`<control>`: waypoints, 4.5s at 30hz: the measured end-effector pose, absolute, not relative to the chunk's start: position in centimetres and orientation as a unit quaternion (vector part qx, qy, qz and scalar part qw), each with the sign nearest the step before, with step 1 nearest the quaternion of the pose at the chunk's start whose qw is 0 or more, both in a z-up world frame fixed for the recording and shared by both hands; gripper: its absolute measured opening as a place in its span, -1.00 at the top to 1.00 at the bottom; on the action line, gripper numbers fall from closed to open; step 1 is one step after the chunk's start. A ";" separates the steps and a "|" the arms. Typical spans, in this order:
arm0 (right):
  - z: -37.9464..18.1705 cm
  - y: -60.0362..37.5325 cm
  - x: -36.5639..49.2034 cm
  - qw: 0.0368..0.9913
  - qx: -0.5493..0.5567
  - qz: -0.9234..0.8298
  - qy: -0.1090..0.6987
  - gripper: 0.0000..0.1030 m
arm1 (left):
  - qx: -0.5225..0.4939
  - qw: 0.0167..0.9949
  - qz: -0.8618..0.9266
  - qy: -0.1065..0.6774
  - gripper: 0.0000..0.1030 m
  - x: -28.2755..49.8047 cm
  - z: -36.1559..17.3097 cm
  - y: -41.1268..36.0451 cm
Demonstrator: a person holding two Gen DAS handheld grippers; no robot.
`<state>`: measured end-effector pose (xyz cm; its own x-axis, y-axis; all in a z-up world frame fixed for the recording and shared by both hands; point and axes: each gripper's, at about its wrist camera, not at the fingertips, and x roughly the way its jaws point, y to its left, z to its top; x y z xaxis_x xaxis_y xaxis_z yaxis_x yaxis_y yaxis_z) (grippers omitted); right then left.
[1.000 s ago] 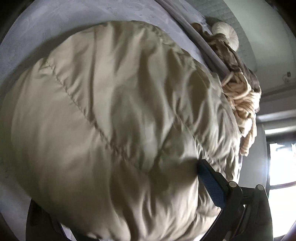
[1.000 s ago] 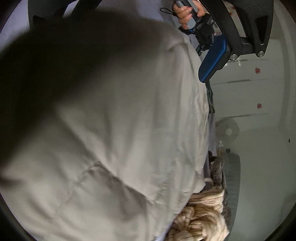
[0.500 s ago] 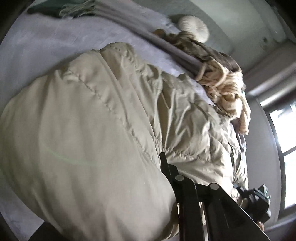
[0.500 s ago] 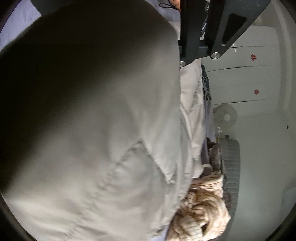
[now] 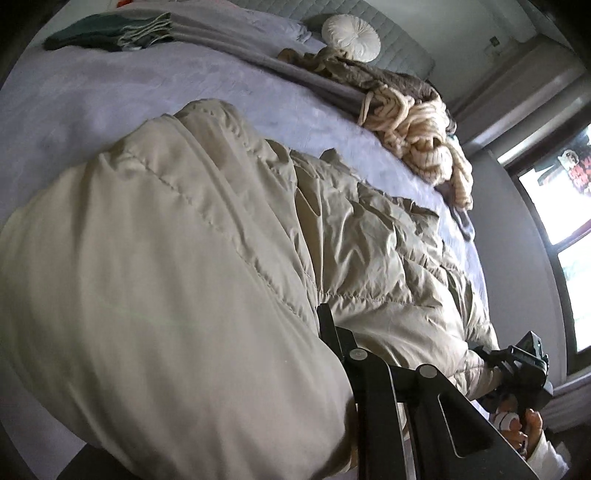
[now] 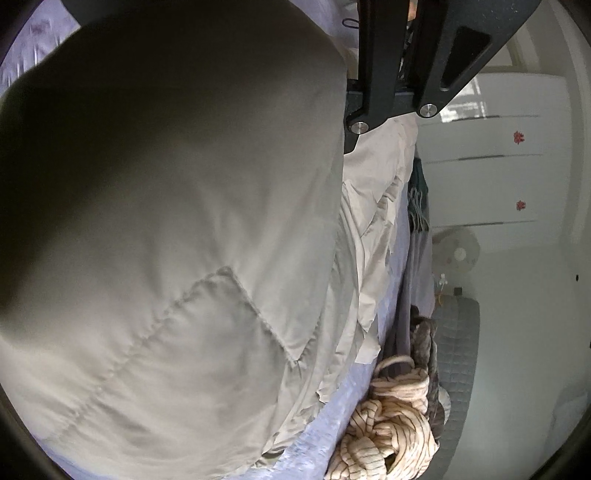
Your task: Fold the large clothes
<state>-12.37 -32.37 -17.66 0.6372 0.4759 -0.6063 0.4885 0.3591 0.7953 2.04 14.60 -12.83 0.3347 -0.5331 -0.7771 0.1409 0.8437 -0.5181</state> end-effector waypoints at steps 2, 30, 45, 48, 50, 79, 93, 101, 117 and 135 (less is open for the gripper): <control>-17.6 -32.0 -14.0 0.700 0.570 -0.002 0.431 0.58 | -0.180 0.792 -0.204 0.546 0.56 -0.6 -13.0 15.5; -17.4 -35.9 -27.1 0.656 0.542 -0.188 0.491 0.09 | -0.193 0.762 0.006 0.619 -0.17 -11.8 -17.0 26.4; -13.0 -33.8 -27.5 0.702 0.447 -0.108 0.544 0.08 | -0.149 0.774 0.064 0.612 -0.18 -13.6 -13.6 28.4; -11.7 -32.6 -26.2 0.722 0.416 -0.083 0.547 0.08 | -0.132 0.777 0.034 0.615 -0.18 -14.0 -12.3 26.0; -11.3 -31.8 -25.5 0.729 0.399 -0.069 0.552 -0.01 | -0.133 0.777 0.020 0.615 -0.18 -14.2 -11.5 25.0; -10.3 -18.5 -16.5 0.751 0.322 -0.041 0.575 -0.43 | -0.003 0.773 -0.086 0.629 -0.97 -7.9 -10.0 22.8; -11.2 -13.9 -13.4 0.754 0.284 -0.024 0.591 -0.99 | 0.009 0.754 -0.113 0.647 -0.97 -5.9 -12.4 22.2; -13.1 -12.0 -12.3 0.727 0.280 -0.018 0.626 -0.99 | -0.002 0.743 -0.127 0.658 -0.97 -5.0 -13.9 23.4; -14.5 -11.3 -12.0 0.721 0.270 -0.046 0.636 -0.99 | -0.178 0.646 -0.286 0.685 -0.97 0.1 -20.0 27.9; -13.9 -11.7 -11.0 0.717 0.258 -0.045 0.646 -0.99 | -0.195 0.530 -0.413 0.714 0.13 2.3 -23.2 19.9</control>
<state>-11.00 -11.70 -13.87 0.1610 0.2686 -0.9497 0.3986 0.8626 0.3115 2.30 19.91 -23.20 -0.3618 -0.7161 -0.5969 0.1599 0.5831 -0.7965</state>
